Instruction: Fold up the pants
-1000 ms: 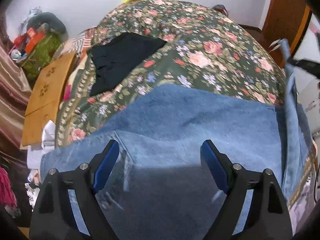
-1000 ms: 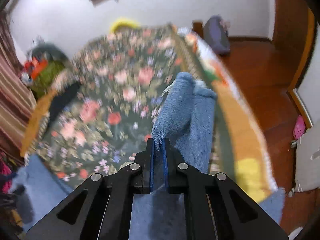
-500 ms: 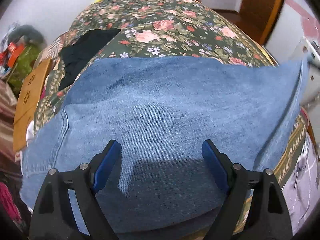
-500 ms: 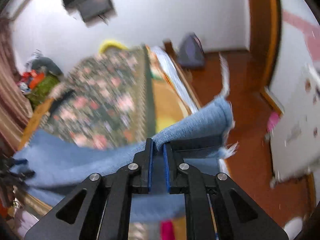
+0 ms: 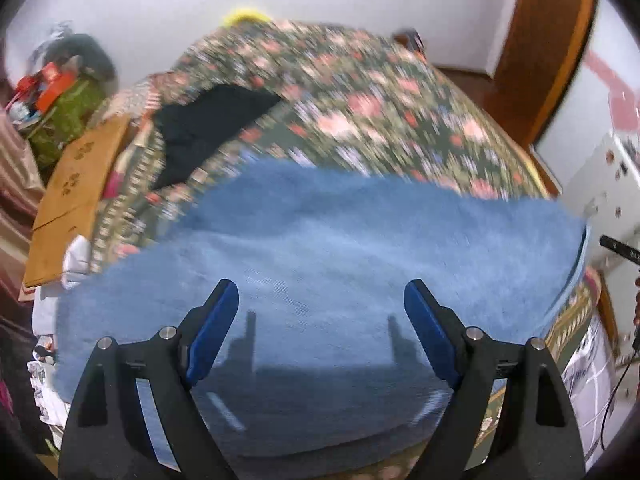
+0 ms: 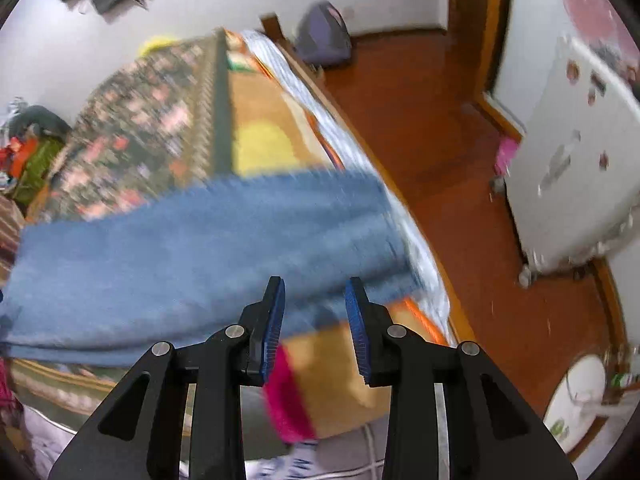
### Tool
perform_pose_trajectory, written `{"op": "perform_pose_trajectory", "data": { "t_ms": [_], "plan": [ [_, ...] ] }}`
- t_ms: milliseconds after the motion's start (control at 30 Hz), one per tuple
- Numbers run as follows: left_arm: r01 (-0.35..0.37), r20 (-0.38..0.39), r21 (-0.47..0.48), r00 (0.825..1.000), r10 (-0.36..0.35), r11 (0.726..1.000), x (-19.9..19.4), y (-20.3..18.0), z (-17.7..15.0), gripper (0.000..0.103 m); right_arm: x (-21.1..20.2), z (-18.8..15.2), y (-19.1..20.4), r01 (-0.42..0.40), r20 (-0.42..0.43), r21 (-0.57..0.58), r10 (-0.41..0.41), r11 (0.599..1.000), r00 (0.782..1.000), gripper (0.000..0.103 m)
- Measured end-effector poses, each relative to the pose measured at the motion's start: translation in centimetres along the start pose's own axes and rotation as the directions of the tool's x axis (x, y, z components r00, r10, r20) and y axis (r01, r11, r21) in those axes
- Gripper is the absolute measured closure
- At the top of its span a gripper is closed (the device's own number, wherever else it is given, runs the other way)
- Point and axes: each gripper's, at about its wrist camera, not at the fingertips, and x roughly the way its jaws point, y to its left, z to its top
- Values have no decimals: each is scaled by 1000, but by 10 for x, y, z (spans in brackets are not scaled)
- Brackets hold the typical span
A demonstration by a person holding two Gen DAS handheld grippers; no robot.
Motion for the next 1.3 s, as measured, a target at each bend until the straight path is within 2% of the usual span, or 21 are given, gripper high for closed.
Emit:
{"op": "perform_pose_trajectory", "data": {
  "t_ms": [100, 233, 367, 500, 633, 733, 833, 933, 967, 1000, 1033, 1067, 1100, 1167, 1200, 1267, 1300],
  "plan": [
    [-51, 64, -50, 996, 54, 997, -24, 44, 13, 18, -19, 19, 36, -31, 73, -81, 37, 996, 997, 61],
    [-142, 71, -102, 986, 149, 985, -36, 107, 22, 18, -34, 35, 105, -116, 130, -216, 146, 969, 981, 57],
    [-221, 31, -161, 973, 229, 962, -36, 174, 20, 18, -30, 45, 185, -234, 116, -339, 287, 911, 951, 49],
    [-251, -25, -224, 967, 252, 942, -23, 237, 8, 18, -13, 43, 263, -329, 39, -457, 388, 827, 921, 48],
    [-233, -81, -292, 972, 219, 928, 4, 291, -9, 19, 16, 33, 344, -390, -64, -558, 431, 732, 900, 48],
    [-212, -130, -324, 975, 178, 922, 27, 313, -22, 22, 38, 25, 388, -424, -133, -594, 436, 684, 890, 48],
    [-187, -191, -371, 974, 123, 910, 53, 329, -39, 22, 58, 19, 417, -463, -198, -593, 438, 658, 877, 48],
    [-132, -220, -402, 974, 44, 906, 70, 333, -56, 23, 80, 17, 438, -476, -246, -592, 417, 651, 875, 48],
    [-117, -215, -405, 976, 30, 907, 72, 332, -60, 28, 90, 16, 443, -480, -266, -581, 404, 658, 875, 48],
    [-98, -202, -405, 979, 16, 909, 73, 329, -63, 39, 96, 16, 444, -493, -285, -567, 405, 660, 869, 48],
    [-65, -186, -403, 982, -12, 913, 73, 326, -65, 48, 100, 16, 444, -521, -313, -546, 417, 656, 853, 48],
    [-23, -173, -403, 983, -52, 915, 72, 323, -65, 71, 100, 15, 445, -538, -326, -532, 429, 654, 843, 54],
    [2, -166, -402, 983, -76, 915, 70, 319, -65, 87, 101, 12, 445, -545, -326, -525, 437, 654, 839, 58],
    [-22, -166, -365, 985, -42, 931, 67, 307, -63, 100, 97, 8, 446, -532, -302, -548, 441, 645, 845, 66],
    [-42, -163, -339, 986, -15, 940, 64, 300, -63, 100, 94, 5, 447, -523, -290, -566, 440, 638, 850, 73],
    [-84, -152, -296, 988, 40, 951, 56, 291, -61, 101, 85, -1, 450, -481, -250, -609, 423, 631, 871, 81],
    [-127, -140, -269, 986, 91, 955, 51, 287, -60, 101, 82, -2, 452, -458, -229, -628, 414, 629, 881, 84]
  ]
}}
